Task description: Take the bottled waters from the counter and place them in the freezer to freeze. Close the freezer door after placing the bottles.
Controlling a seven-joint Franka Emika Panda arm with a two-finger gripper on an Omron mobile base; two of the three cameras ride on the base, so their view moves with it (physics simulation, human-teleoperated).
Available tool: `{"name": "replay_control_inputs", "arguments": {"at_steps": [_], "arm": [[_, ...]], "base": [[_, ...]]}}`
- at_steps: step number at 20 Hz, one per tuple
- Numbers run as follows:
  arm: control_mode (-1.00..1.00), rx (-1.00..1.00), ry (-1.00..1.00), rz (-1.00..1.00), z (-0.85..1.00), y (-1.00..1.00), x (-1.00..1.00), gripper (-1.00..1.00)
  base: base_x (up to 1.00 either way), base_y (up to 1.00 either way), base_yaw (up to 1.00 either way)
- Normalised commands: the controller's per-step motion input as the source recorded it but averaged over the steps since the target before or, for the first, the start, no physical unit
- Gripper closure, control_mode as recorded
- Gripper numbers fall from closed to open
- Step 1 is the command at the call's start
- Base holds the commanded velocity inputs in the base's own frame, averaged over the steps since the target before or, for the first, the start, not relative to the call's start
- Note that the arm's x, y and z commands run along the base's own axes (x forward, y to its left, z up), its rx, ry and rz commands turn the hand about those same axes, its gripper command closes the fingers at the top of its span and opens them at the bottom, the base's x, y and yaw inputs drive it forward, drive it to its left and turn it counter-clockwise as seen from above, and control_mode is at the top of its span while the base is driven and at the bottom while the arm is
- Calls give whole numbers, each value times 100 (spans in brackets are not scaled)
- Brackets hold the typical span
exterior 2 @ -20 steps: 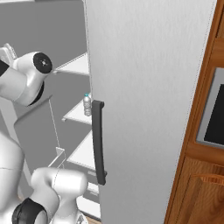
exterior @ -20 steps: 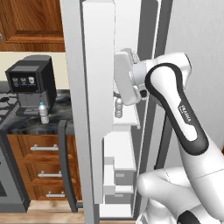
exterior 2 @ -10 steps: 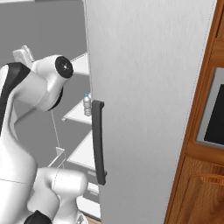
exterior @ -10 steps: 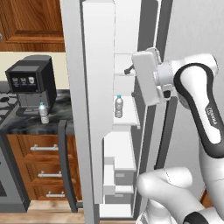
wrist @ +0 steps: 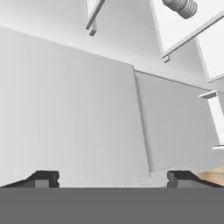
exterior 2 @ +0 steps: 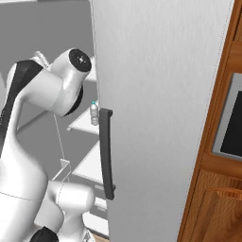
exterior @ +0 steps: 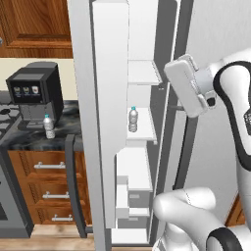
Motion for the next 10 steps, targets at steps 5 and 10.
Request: {"name": "replay_control_inputs", "arguments": {"at_steps": [5, 10], "arm": [[-100, -51, 17, 0, -14, -37, -5, -100], [-100, -53, 21, 2, -76, -22, -7, -100]], "base": [[0, 0, 0], [0, 0, 0]]}}
